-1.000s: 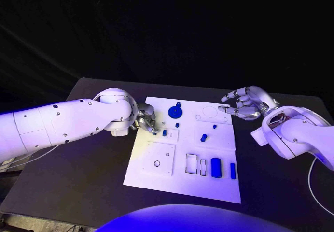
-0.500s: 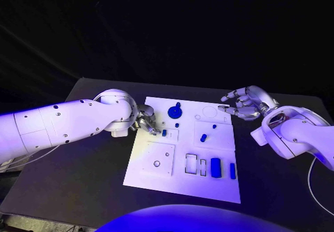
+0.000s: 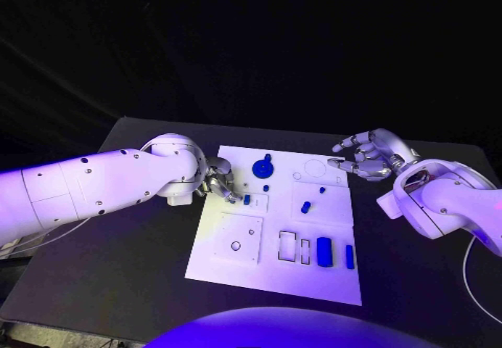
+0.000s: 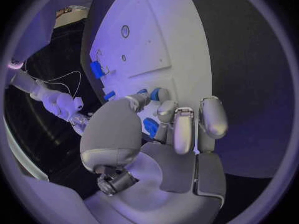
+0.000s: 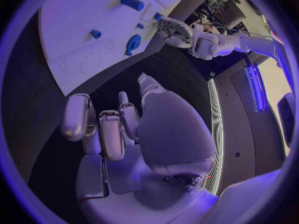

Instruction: Assemble the parts on the task board

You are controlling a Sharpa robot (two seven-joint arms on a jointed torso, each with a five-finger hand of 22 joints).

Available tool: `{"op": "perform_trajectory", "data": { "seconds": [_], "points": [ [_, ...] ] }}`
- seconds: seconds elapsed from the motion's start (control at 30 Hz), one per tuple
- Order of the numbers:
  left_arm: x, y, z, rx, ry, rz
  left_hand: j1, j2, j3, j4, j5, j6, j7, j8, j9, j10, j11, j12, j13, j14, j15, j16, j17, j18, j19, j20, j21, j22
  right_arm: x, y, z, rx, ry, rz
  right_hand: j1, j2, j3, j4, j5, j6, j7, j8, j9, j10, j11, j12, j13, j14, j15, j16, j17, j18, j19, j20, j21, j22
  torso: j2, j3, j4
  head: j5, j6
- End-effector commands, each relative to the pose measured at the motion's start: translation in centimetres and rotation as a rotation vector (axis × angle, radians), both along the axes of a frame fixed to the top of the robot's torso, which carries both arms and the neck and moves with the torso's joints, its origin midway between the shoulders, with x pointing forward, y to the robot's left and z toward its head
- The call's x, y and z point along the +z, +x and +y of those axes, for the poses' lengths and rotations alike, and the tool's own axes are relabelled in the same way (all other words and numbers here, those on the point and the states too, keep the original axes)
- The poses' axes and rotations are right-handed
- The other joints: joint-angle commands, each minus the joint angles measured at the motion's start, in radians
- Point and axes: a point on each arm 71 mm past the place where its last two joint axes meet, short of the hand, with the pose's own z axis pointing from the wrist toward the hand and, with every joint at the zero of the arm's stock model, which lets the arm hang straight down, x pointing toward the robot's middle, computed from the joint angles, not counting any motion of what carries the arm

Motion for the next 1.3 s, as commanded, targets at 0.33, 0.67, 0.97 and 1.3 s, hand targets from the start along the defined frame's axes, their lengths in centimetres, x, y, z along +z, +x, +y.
{"op": "perform_trajectory", "data": {
  "seconds": [0.33,0.67,0.97,1.3],
  "points": [
    [-0.1,-0.1,0.0,0.0,-0.004,0.004,-0.04,0.004,-0.036,0.002,0.001,0.002,0.006,-0.009,-0.002,0.002,0.001,-0.003,0.001,0.062,-0.004,0.003,0.093,-0.019,0.002,-0.002,-0.005,-0.001,0.0,-0.1,0.1,0.009,-0.001,-0.009,-0.013,0.0,0.005,-0.001,-0.002,-0.005,-0.001,0.006,-0.002,-0.007,0.002,-0.007,0.013,0.049,-0.007,-0.005,0.005,0.01,-0.011,0.0,-0.005,-0.002,0.001,-0.0012,-0.0005,0.0,0.001],
    [0.2,-0.2,0.2,0.01,-0.012,-0.019,-0.067,0.002,-0.069,0.002,0.001,0.005,0.005,-0.01,-0.002,0.004,0.001,-0.001,0.005,0.062,-0.005,0.003,0.094,-0.019,0.003,-0.002,-0.005,0.001,0.0,0.0,0.1,0.013,-0.002,-0.007,-0.015,-0.001,0.004,-0.001,-0.002,-0.005,-0.001,0.007,-0.002,-0.008,0.002,-0.007,0.013,0.048,-0.008,-0.005,0.005,0.01,-0.011,0.0,-0.006,-0.003,0.0,-0.0007,0.0,-0.001,0.001],
    [1.0,-0.2,0.4,0.022,-0.032,-0.047,-0.07,0.002,-0.073,0.002,0.001,0.006,0.005,-0.01,-0.002,0.004,0.001,-0.002,0.003,0.062,-0.005,0.003,0.094,-0.019,0.003,-0.002,-0.006,-0.001,-0.1,-0.1,0.1,0.013,-0.002,-0.006,-0.016,-0.002,0.004,-0.001,-0.002,-0.005,-0.001,0.007,-0.002,-0.008,0.002,-0.007,0.013,0.048,-0.008,-0.005,0.005,0.009,-0.011,0.0,-0.006,-0.002,0.0,-0.0011,0.0002,-0.003,0.005],
    [3.3,0.9,0.7,0.129,-0.218,-0.115,-0.067,-0.003,-0.097,0.0,0.005,-0.035,0.018,-0.026,-0.003,-0.086,0.012,-0.064,-0.121,0.048,0.004,-0.016,0.056,0.005,-0.076,0.002,-0.068,-0.123,-0.3,-0.1,0.1,0.014,-0.002,-0.003,-0.016,-0.002,0.004,-0.001,-0.002,-0.005,-0.001,0.007,-0.002,-0.008,0.002,-0.007,0.013,0.048,-0.008,-0.005,0.005,0.009,-0.011,0.0,-0.006,-0.002,-0.002,-0.0007,0.0001,-0.005,0.008]
  ]
}}
